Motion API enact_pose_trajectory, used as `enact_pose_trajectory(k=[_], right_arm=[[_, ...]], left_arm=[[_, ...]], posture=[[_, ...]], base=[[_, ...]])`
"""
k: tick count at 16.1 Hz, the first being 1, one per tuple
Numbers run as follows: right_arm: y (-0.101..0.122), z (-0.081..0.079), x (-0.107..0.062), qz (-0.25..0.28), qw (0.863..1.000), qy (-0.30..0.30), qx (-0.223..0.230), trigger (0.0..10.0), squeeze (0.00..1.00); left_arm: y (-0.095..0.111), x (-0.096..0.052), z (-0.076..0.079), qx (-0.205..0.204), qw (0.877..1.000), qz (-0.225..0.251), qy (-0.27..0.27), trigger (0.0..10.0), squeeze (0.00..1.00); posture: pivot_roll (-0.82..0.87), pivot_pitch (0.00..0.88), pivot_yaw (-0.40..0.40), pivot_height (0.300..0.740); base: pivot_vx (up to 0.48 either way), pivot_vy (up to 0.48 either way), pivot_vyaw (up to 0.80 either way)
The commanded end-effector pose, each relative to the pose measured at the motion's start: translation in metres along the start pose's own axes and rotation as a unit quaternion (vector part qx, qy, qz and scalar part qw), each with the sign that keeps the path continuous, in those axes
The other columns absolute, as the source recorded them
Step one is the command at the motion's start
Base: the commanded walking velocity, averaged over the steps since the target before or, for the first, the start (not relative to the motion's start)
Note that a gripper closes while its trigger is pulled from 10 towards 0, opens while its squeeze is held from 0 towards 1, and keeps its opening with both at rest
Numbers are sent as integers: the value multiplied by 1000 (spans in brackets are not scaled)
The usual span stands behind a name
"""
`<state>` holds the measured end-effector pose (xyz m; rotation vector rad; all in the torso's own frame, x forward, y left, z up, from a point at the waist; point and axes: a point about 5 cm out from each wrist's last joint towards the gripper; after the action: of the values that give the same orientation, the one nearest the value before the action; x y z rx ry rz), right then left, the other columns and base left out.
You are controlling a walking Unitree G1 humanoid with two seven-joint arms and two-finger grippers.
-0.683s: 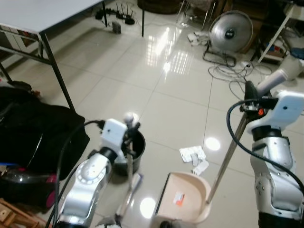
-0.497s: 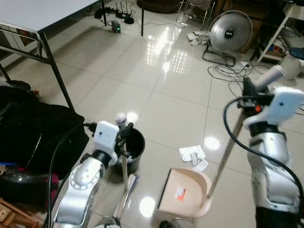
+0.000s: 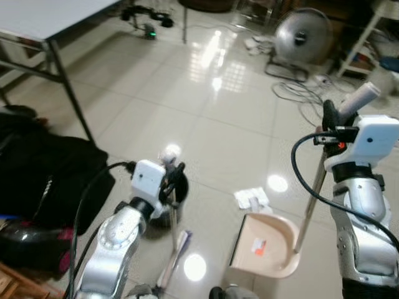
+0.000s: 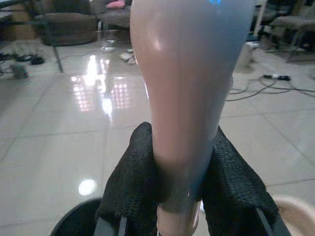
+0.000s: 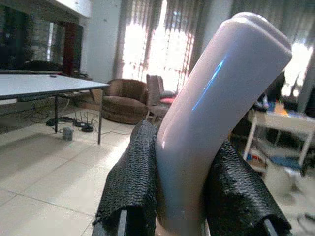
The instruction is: Sweep floor
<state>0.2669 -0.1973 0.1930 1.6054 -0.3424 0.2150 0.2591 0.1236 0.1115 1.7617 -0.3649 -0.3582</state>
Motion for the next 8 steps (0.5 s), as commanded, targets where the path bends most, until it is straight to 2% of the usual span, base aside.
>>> enact_pose_trajectory(k=[1, 3, 5, 8], right_arm=[[4, 6, -2, 5, 1000, -12, 15, 10000, 0], [1, 5, -5, 6, 1000, -19, 15, 10000, 0], [1, 3, -7, 8, 1000, -22, 14, 10000, 0], [6, 9, -11, -5, 1000, -15, 18, 10000, 0]], left_arm=[[12, 11, 8, -2, 999, 30, -19, 10000, 0], [10, 21, 11, 1, 999, 24, -40, 10000, 0], [7, 21, 11, -7, 999, 21, -42, 10000, 0], [4, 11, 7, -9, 1000, 17, -11, 10000, 0]], posture=[[-28, 162, -50, 740], [-50, 168, -3, 740], [-72, 175, 0, 740], [-76, 164, -73, 740]], base=[[0, -322, 0], [0, -324, 0], [0, -322, 0], [0, -317, 0]])
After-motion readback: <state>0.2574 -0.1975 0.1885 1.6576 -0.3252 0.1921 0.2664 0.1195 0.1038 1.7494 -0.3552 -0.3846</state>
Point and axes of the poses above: a point about 5 cm out from each wrist's last joint towards the gripper, its own x axis pointing out of the wrist towards the gripper, its own y axis along the axis of the wrist's last joint, z = x × y, and after that the axes turned 7 degrees about x, right-handed
